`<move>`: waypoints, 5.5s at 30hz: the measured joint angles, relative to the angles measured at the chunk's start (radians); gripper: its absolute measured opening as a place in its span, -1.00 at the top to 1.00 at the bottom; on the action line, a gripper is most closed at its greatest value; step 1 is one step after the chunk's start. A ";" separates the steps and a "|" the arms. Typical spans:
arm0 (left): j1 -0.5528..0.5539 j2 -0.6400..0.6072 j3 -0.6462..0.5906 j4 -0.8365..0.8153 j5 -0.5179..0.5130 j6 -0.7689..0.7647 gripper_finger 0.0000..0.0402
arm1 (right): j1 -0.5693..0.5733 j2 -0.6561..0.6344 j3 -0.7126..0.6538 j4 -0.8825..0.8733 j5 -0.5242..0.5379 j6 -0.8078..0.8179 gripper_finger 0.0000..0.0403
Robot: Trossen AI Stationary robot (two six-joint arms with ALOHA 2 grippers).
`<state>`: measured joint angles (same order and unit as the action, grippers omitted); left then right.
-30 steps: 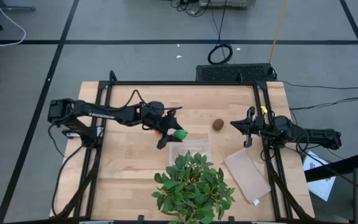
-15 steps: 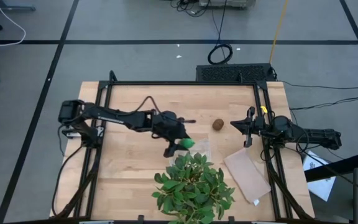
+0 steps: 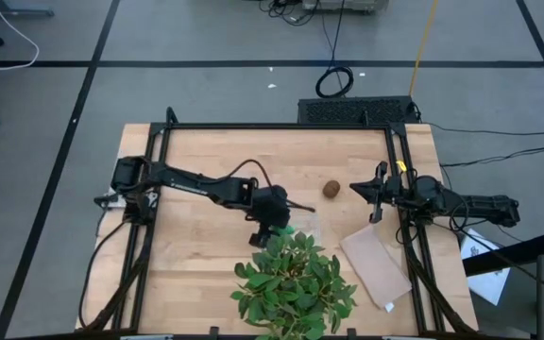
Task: Pick and placing Produce into tupperware
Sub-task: Put the green corn into the transparent bin
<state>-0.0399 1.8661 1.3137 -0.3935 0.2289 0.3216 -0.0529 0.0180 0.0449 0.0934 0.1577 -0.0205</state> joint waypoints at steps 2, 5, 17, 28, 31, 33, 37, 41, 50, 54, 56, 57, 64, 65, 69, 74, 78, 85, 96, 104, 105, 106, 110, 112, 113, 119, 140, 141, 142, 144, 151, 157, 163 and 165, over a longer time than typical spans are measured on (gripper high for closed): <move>-0.002 0.003 0.001 -0.039 -0.004 0.027 -0.11 | 0.000 0.002 0.000 0.002 0.000 0.000 1.00; 0.003 0.000 0.003 -0.028 -0.001 0.037 -0.11 | 0.000 0.007 0.000 0.002 0.002 0.000 1.00; 0.014 0.033 0.003 -0.008 0.043 0.071 -0.11 | 0.000 0.020 0.000 0.011 0.003 0.000 1.00; 0.004 0.046 0.003 0.012 0.094 0.208 -0.11 | 0.000 0.034 0.000 0.007 0.003 0.001 1.00; 0.005 0.046 0.003 -0.013 0.094 0.278 -0.11 | 0.000 0.037 0.000 0.007 0.003 0.001 1.00; 0.008 0.046 0.002 -0.020 0.094 0.302 -0.11 | 0.000 0.037 0.000 0.008 0.003 0.001 1.00; 0.020 0.046 0.002 -0.017 0.118 0.306 -0.11 | 0.000 0.038 0.000 0.008 0.003 0.001 1.00; 0.034 0.072 0.003 -0.020 0.120 0.301 -0.11 | 0.000 0.038 0.000 0.008 0.003 0.001 1.00; 0.039 0.113 0.001 -0.016 0.102 0.335 -0.11 | 0.000 0.039 0.000 0.009 0.003 0.001 1.00; 0.036 0.112 0.001 -0.017 0.093 0.353 -0.11 | 0.000 0.039 0.000 0.008 0.003 0.000 1.00; 0.031 0.111 0.002 -0.020 0.075 0.359 -0.11 | 0.000 0.039 0.000 0.008 0.003 -0.001 1.00; 0.027 0.111 0.002 -0.021 0.064 0.361 -0.11 | 0.000 0.039 0.000 0.008 0.003 -0.002 1.00; 0.001 0.108 0.005 -0.023 0.034 0.470 -0.11 | 0.000 0.039 0.000 0.008 0.003 -0.003 1.00; -0.004 0.107 0.005 -0.030 0.026 0.497 -0.11 | 0.000 0.039 0.000 0.008 0.003 -0.003 1.00; -0.018 0.107 0.004 -0.034 -0.003 0.614 -0.11 | 0.000 0.039 0.000 0.008 0.003 -0.003 1.00; -0.017 0.115 0.000 -0.031 -0.044 0.706 -0.11 | 0.000 0.039 0.000 0.008 0.003 -0.003 1.00; -0.013 0.114 0.001 -0.031 -0.053 0.718 -0.11 | 0.000 0.039 0.000 0.008 0.003 -0.008 1.00; -0.013 0.114 0.001 -0.034 -0.054 0.743 -0.11 | 0.000 0.039 0.000 0.008 0.003 -0.022 1.00; -0.017 0.085 0.001 -0.039 -0.104 0.660 -0.11 | 0.000 0.039 0.000 0.008 0.003 -0.021 1.00; -0.027 0.083 0.031 -0.098 -0.113 0.653 -0.11 | 0.000 0.039 0.000 0.015 0.003 -0.022 1.00; -0.029 0.083 0.040 -0.106 -0.114 0.653 -0.11 | 0.000 0.039 0.000 0.015 0.003 -0.022 1.00; -0.028 0.083 0.050 -0.119 -0.114 0.653 -0.11 | 0.000 0.040 0.000 0.015 0.003 -0.022 1.00; -0.028 0.083 0.104 -0.176 -0.106 0.645 -0.11 | 0.000 0.040 0.000 0.025 0.003 -0.022 1.00; -0.028 0.082 0.120 -0.196 -0.104 0.638 -0.11 | 0.000 0.040 0.000 0.027 0.003 -0.022 1.00; -0.028 0.082 0.123 -0.196 -0.102 0.631 -0.11 | 0.000 0.040 0.000 0.028 0.003 -0.022 1.00; -0.028 0.089 0.130 -0.216 -0.088 0.626 -0.11 | 0.000 0.040 0.000 0.027 0.003 -0.019 1.00; -0.026 0.098 0.196 -0.273 -0.098 0.162 -0.11 | 0.000 0.040 0.000 0.053 0.003 -0.019 1.00; -0.026 0.098 0.204 -0.284 -0.094 0.134 -0.11 | 0.000 0.040 0.000 0.053 0.003 -0.018 1.00; -0.026 0.098 0.212 -0.296 -0.089 0.109 -0.11 | 0.000 0.040 0.000 0.053 0.003 -0.018 1.00; -0.026 0.098 0.217 -0.312 -0.078 0.067 -0.11 | 0.000 0.040 0.000 0.053 0.003 -0.018 1.00; -0.022 0.098 0.217 -0.305 -0.089 -0.113 -0.11 | 0.000 0.040 0.000 0.053 0.003 -0.018 1.00; -0.003 0.107 0.217 -0.313 -0.102 -0.161 -0.11 | 0.000 0.040 0.000 0.053 0.003 -0.018 1.00; -0.009 0.138 0.216 -0.333 -0.118 -0.148 -0.11 | 0.000 0.039 0.000 0.053 0.003 -0.018 1.00; -0.011 0.147 0.216 -0.320 -0.132 -0.137 -0.11 | 0.000 0.040 0.000 0.051 0.003 -0.018 1.00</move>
<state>-0.0509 2.0132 1.5295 -0.7134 0.0966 0.1850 -0.0528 0.0577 0.0452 0.1445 0.1608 -0.0383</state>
